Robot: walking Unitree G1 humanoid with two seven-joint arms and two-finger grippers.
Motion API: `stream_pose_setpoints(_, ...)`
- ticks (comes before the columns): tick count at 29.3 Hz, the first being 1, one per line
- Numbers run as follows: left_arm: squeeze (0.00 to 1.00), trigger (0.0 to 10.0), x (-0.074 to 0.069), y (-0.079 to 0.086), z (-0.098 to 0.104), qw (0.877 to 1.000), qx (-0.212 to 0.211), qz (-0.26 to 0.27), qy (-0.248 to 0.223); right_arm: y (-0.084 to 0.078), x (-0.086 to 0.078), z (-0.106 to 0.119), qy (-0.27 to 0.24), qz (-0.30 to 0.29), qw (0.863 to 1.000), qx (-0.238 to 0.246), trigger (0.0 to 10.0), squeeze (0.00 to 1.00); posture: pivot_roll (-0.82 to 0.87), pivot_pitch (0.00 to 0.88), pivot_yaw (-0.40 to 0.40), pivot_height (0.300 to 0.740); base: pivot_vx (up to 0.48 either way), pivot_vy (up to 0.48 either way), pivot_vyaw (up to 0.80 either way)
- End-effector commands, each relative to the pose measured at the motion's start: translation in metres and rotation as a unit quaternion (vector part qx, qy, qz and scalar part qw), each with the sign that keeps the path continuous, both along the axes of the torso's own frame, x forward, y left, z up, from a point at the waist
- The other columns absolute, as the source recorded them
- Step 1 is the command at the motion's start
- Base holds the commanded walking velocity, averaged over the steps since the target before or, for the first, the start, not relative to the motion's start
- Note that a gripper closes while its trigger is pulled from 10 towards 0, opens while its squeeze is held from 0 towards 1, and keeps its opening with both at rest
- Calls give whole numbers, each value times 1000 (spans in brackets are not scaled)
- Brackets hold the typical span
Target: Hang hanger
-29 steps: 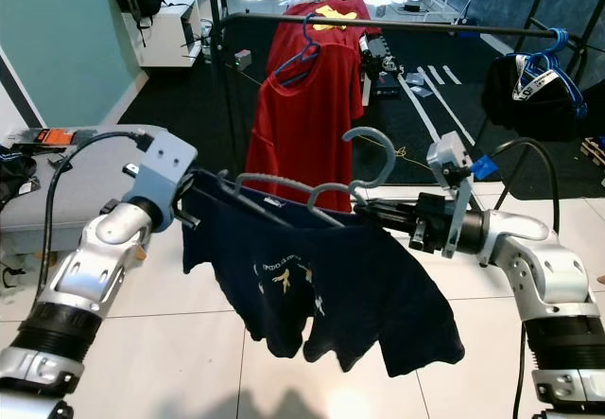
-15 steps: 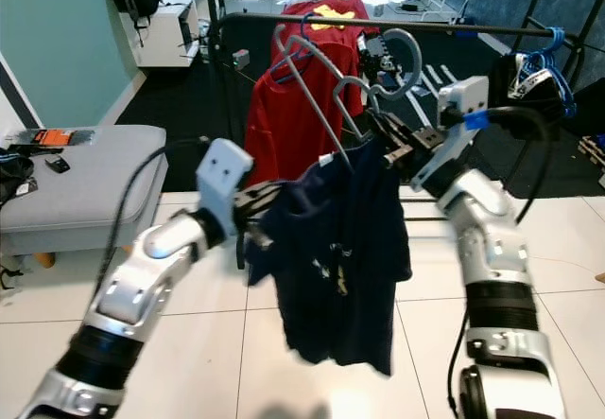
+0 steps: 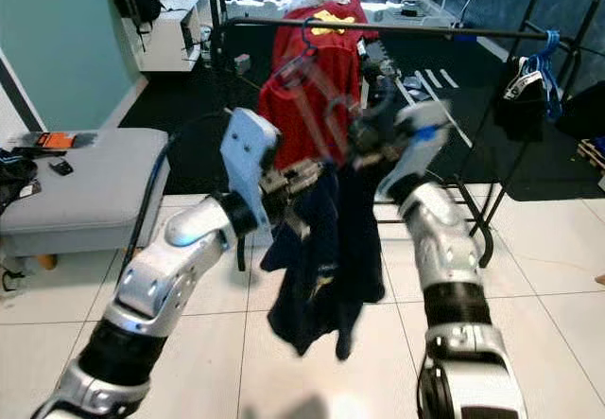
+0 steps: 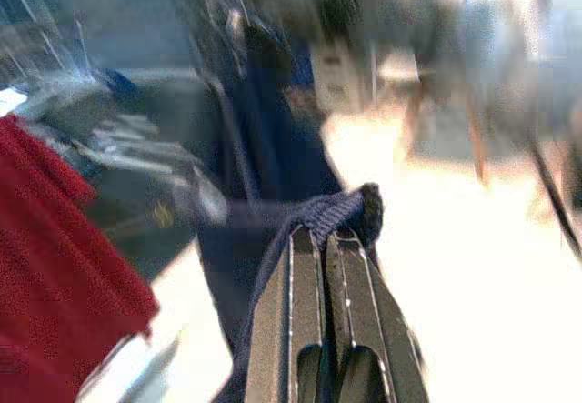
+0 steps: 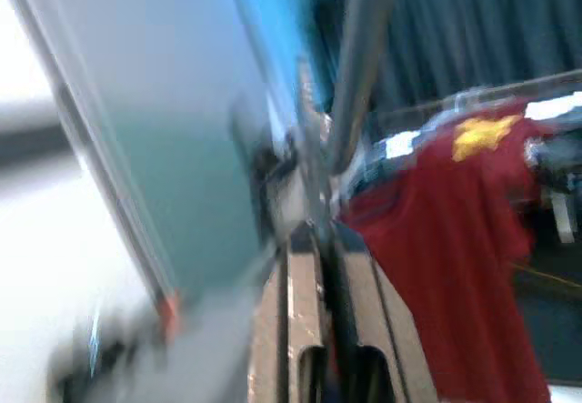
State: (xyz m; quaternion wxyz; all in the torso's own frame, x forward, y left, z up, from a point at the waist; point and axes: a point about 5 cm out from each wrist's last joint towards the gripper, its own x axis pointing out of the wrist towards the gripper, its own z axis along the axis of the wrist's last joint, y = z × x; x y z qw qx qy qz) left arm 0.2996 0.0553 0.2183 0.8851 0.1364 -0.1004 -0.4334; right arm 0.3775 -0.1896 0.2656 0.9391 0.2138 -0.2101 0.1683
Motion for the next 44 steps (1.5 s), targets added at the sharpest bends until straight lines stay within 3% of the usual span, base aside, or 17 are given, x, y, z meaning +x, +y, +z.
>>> stream_pose_setpoints(1,0,4196,-1,-2,-11,999,36,-7,8,-12,-2,12,-30,-20,998,47,0,0,-12,62,-24,740,0,0,0)
stream_pose_setpoints(3,0,588,2,5,-23,998,54,16,24,-24,-5,29,-70,-33,991,107,0,0,-14,61,-24,740,0,0,0)
stream_pose_setpoints(13,0,0,5,19,-48,991,103,57,56,-37,-6,48,-96,-13,976,194,0,0,-12,61,-24,740,0,0,0)
stream_pose_setpoints(18,0,0,7,28,-55,989,103,88,66,-32,-2,45,-72,-28,991,105,0,0,-12,61,-23,740,0,0,0)
stream_pose_setpoints(24,0,0,5,37,-66,985,124,90,79,-54,-2,39,-66,-107,985,119,0,0,-9,63,-24,740,0,0,0)
stream_pose_setpoints(25,0,0,2,39,-71,984,127,86,89,-75,-2,36,-44,-124,967,218,0,0,-11,62,-23,740,0,0,0)
stream_pose_setpoints(26,0,0,2,39,-71,984,127,86,89,-75,-2,36,-44,-124,967,218,0,0,-11,62,-23,740,0,0,0)
stream_pose_setpoints(29,0,0,2,43,-74,984,101,101,105,-108,3,9,55,-108,858,499,0,0,-11,63,-23,740,0,0,0)
stream_pose_setpoints(34,0,0,9,45,-65,985,60,130,100,-105,7,-33,177,-130,807,548,0,0,-16,61,-19,740,0,0,0)
stream_pose_setpoints(36,0,0,10,45,-64,985,58,132,99,-101,8,-41,199,-127,797,555,0,0,-15,61,-19,740,0,0,0)
stream_pose_setpoints(38,0,0,11,46,-64,985,58,134,97,-94,9,-49,222,-122,800,543,0,0,-12,63,-19,740,0,0,0)
stream_pose_setpoints(39,0,0,11,46,-63,985,61,134,92,-84,10,-53,234,-119,850,457,0,0,-13,62,-19,740,0,0,0)
stream_pose_setpoints(40,0,0,11,47,-63,985,64,135,89,-76,11,-55,240,-112,882,390,0,0,-13,62,-19,740,0,0,0)
stream_pose_setpoints(41,0,0,11,47,-63,985,64,135,89,-76,11,-55,240,-112,882,390,0,0,-13,62,-19,740,0,0,0)
stream_pose_setpoints(42,0,0,11,47,-62,985,66,134,84,-64,11,-55,234,-124,942,207,0,0,-8,63,-19,740,0,0,0)
stream_pose_setpoints(43,0,0,11,47,-62,986,67,133,81,-53,11,-56,225,-120,964,77,0,0,-8,63,-19,740,0,0,0)
stream_pose_setpoints(44,0,0,11,47,-62,986,67,133,81,-53,11,-56,225,-120,964,77,0,0,-8,63,-19,740,0,0,0)
